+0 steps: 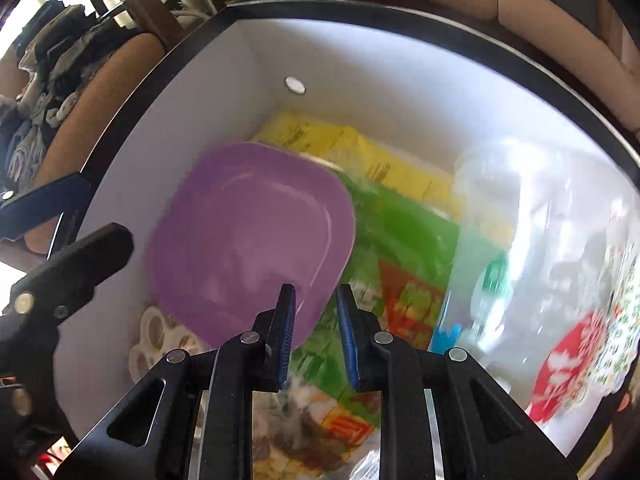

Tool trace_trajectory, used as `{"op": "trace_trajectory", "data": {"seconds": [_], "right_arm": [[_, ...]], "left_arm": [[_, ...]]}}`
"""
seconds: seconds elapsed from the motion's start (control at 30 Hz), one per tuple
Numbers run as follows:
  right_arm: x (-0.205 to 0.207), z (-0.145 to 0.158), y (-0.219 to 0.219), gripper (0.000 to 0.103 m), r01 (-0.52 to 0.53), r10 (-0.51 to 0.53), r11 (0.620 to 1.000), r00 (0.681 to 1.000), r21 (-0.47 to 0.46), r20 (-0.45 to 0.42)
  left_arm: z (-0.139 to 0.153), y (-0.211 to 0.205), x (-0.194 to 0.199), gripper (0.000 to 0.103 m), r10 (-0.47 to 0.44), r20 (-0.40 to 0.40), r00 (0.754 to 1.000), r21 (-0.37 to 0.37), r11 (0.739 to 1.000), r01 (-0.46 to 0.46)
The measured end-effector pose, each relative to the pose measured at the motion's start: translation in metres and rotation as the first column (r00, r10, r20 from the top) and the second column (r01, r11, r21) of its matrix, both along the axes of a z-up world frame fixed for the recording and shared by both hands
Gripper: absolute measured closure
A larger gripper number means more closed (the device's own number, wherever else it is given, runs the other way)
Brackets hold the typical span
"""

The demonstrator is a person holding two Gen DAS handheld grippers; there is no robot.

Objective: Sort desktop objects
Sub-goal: 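Carry the purple bowl into the box and open both grippers, then move the left gripper to the pink flower cookie cutter and grasp it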

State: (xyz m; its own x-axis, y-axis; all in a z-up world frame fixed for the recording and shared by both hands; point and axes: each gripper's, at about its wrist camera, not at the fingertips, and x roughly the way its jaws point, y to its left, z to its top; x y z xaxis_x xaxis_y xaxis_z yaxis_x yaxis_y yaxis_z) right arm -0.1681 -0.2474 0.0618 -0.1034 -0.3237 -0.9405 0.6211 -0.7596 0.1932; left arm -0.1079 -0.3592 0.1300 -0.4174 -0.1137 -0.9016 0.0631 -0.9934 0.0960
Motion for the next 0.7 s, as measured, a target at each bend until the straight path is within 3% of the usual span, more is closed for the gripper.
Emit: {"op": "trace_trajectory", "data": {"seconds": [0.1, 0.2, 0.3, 0.4, 0.5, 0.7], "right_arm": [[0.010, 0.016, 0.020, 0.081, 0.007, -0.008, 0.999, 1.000, -0.038, -0.010], [0.028, 0.053, 0.056, 0.064, -0.002, -0.005, 0.994, 0.998, -0.110, -0.063], [0.054, 0.089, 0.111, 0.050, -0.009, -0.016, 0.984, 0.990, -0.176, -0.139], [0.084, 0.109, 0.177, 0.039, 0.019, -0.060, 0.973, 0.983, -0.231, -0.173], [0.110, 0.115, 0.237, 0.020, 0.069, -0.122, 0.956, 0.977, -0.286, -0.173], [0.147, 0.104, 0.316, 0.018, 0.185, -0.240, 0.943, 0.954, -0.277, -0.181]], "left_arm": [[0.013, 0.000, 0.015, 0.054, 0.010, -0.023, 1.000, 0.017, 1.000, -0.009], [0.029, 0.007, 0.039, 0.052, 0.002, -0.075, 0.997, 0.073, 0.997, 0.004], [0.045, 0.031, 0.073, 0.033, -0.016, -0.158, 0.987, 0.149, 0.988, 0.040], [0.050, 0.068, 0.108, 0.026, -0.047, -0.201, 0.979, 0.242, 0.965, 0.096], [0.048, 0.111, 0.138, 0.021, -0.087, -0.221, 0.971, 0.279, 0.949, 0.149], [0.022, 0.187, 0.183, 0.017, -0.101, -0.233, 0.967, 0.367, 0.912, 0.184]]}}
